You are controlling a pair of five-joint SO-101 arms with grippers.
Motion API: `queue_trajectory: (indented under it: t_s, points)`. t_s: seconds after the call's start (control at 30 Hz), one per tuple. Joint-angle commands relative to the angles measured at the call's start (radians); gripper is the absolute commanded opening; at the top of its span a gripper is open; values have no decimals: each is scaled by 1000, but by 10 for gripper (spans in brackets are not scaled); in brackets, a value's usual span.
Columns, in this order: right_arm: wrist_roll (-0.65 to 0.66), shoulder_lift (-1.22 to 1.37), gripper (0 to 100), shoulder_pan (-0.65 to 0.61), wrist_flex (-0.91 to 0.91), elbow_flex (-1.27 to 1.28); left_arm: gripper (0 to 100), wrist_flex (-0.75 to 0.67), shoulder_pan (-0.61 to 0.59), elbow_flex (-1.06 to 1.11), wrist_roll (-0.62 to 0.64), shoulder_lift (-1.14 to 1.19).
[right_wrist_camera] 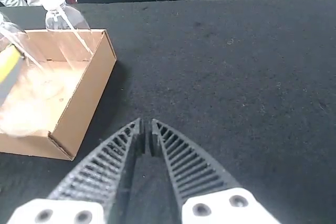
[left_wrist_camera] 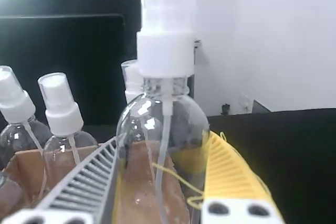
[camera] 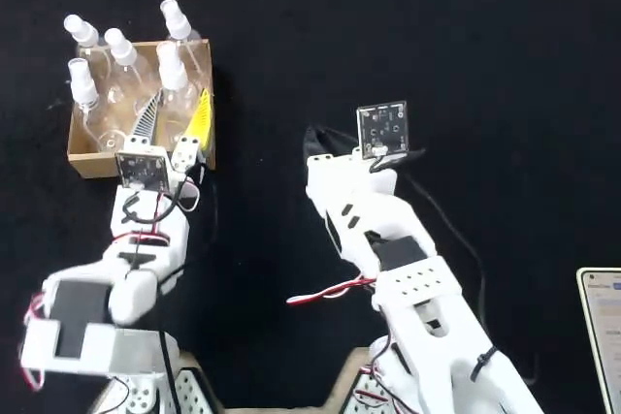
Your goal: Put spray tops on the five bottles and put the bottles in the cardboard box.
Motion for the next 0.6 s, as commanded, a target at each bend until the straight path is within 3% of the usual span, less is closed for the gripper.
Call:
queue_trajectory:
  t_s: [0.0, 0.2, 0.57]
  points:
    - [11, 7, 15, -11, 6, -8, 36, -199, -25, -85, 3, 161]
    - [11, 7, 15, -12, 6, -10, 36, -354, -28, -150, 9, 400]
    - [12, 7, 15, -12, 5, -10, 40, -379, -21, -226, 9, 554]
